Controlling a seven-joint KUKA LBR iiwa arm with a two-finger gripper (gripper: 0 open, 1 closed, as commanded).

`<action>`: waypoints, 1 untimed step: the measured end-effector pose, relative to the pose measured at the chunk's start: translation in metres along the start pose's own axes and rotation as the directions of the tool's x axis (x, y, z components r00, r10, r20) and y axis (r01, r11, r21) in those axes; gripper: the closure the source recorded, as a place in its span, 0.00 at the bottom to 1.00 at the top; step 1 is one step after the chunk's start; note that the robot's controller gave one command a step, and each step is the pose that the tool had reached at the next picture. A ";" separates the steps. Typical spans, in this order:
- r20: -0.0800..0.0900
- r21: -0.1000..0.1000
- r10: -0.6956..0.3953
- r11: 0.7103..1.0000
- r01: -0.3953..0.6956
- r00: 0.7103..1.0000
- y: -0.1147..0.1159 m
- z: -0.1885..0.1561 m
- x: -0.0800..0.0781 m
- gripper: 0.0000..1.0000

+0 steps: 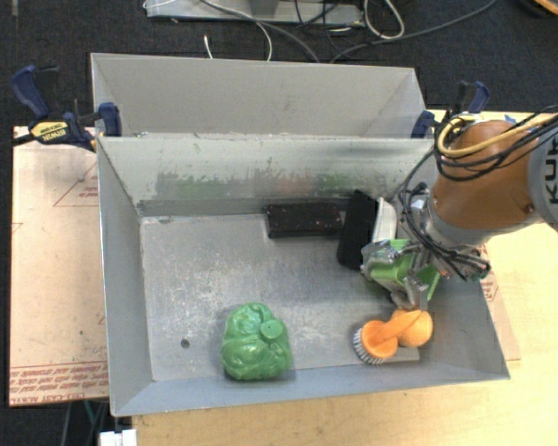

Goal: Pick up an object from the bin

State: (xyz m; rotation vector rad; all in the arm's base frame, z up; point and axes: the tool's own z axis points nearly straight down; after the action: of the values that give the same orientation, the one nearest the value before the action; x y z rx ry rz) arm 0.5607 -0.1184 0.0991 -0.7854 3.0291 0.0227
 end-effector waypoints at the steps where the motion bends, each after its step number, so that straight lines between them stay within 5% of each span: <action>1: -0.007 -0.014 0.018 1.000 -0.018 1.000 0.003 -0.059 0.015 1.00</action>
Offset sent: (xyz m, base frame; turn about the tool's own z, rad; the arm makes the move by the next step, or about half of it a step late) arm 0.0334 -0.0048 0.1723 0.0156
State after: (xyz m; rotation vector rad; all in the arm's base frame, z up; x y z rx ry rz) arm 0.5460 -0.1239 0.1576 -0.7611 3.0453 0.0421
